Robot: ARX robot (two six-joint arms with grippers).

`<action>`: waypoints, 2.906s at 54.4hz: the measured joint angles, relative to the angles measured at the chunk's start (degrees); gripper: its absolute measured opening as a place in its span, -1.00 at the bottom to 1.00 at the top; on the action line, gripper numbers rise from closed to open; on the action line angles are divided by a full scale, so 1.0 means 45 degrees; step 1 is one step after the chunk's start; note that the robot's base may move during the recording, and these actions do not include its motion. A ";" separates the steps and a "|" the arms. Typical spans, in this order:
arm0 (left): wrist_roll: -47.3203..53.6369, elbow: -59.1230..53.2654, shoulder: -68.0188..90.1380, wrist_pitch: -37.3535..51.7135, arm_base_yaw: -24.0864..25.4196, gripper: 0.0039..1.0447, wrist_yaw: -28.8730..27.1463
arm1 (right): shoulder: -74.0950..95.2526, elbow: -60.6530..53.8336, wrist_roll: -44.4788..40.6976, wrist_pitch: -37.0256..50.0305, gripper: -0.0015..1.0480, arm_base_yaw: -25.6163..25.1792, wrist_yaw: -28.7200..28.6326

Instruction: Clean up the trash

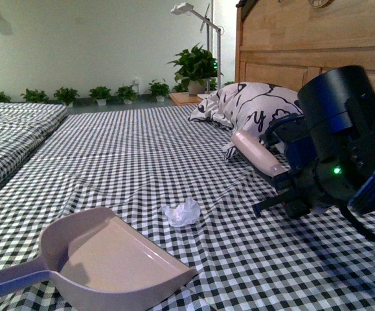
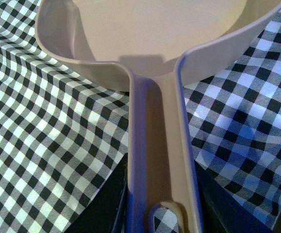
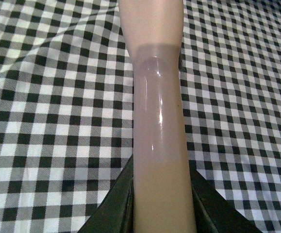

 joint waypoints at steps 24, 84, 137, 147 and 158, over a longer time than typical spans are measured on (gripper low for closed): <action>0.0000 0.0000 0.0000 0.0000 0.0000 -0.47 -0.0005 | 0.1520 -0.0267 -0.0087 0.0393 -0.61 0.0223 -0.1039; 0.0019 0.0000 0.0000 0.0000 0.0000 -0.47 -0.0005 | -0.3211 -0.1957 -0.0287 0.0447 -0.61 -0.0568 -0.7111; -0.5445 -0.1763 -0.2987 0.7077 -0.0408 -0.47 -0.4376 | -0.9058 -0.5634 0.2123 0.0631 -0.61 -0.5547 -0.8267; -0.5911 -0.2506 -0.4779 0.7747 -0.0971 -0.47 -0.7164 | -1.1545 -0.5911 0.2963 -0.0525 -0.61 -0.6343 -0.9661; -0.6547 -0.3288 -0.7674 0.6275 -0.2113 -0.47 -0.8786 | -1.4192 -0.6416 0.3929 -0.1865 -0.61 -0.6198 -1.0263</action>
